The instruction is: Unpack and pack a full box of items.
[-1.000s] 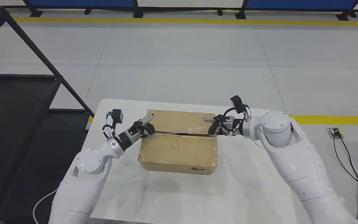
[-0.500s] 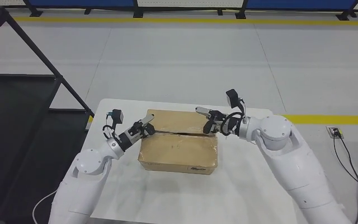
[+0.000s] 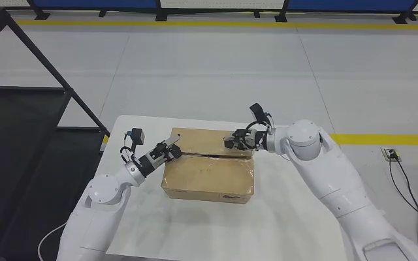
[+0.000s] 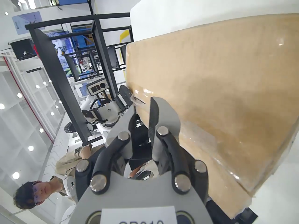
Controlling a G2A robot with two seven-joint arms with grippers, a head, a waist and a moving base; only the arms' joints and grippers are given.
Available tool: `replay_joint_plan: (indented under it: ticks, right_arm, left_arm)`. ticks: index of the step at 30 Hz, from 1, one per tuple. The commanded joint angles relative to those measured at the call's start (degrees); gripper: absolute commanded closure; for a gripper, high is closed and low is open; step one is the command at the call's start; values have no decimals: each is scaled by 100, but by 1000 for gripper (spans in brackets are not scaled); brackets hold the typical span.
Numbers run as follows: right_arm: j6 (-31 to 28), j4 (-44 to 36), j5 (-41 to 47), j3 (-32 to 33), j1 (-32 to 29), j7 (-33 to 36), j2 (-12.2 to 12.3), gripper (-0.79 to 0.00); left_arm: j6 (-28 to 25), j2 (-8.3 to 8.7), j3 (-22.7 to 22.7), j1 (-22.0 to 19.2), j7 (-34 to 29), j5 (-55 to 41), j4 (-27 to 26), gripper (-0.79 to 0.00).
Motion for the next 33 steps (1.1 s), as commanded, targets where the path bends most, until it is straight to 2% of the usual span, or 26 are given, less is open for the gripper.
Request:
replay_joint_plan:
  ticks: [1,12,15,18,22,23,24,25,26,27,33]
  right_arm:
    - [-12,183,-15,-82,100,86,-43,0]
    - [-193,604,-343,-417,376,420,-193,0]
    - [-502,649,-263,-359,384,412,-207,0]
    - [-846,640,-153,-167,317,327,-166,0]
    - [-1170,441,-178,258,113,291,8,0]
    - [-1216,339,-280,360,41,268,66,-108]
    - [-1236,230,-349,479,-49,220,123,-305]
    - [-1225,104,-432,590,-149,176,180,-566]
    - [-1212,-45,-555,684,-251,148,237,-693]
    - [-1196,-193,-642,782,-358,149,290,-779]
    - [-1172,-684,-1071,1156,-782,276,502,-785]
  left_arm:
    - [-2,1,4,0,-8,7,-5,-785]
    - [-4,3,34,39,11,38,-49,-785]
    - [-3,7,22,61,19,42,-80,-785]
    - [4,11,10,83,31,37,-102,-785]
    - [4,17,0,104,18,45,-128,-785]
    - [1,17,0,109,13,38,-134,-785]
    - [-1,17,-1,113,11,33,-136,-785]
    - [-3,18,-2,115,10,32,-137,-785]
    - [-3,19,-2,117,10,32,-139,-785]
    - [-6,20,0,116,2,39,-143,-785]
    - [-7,21,8,110,-17,30,-154,-785]
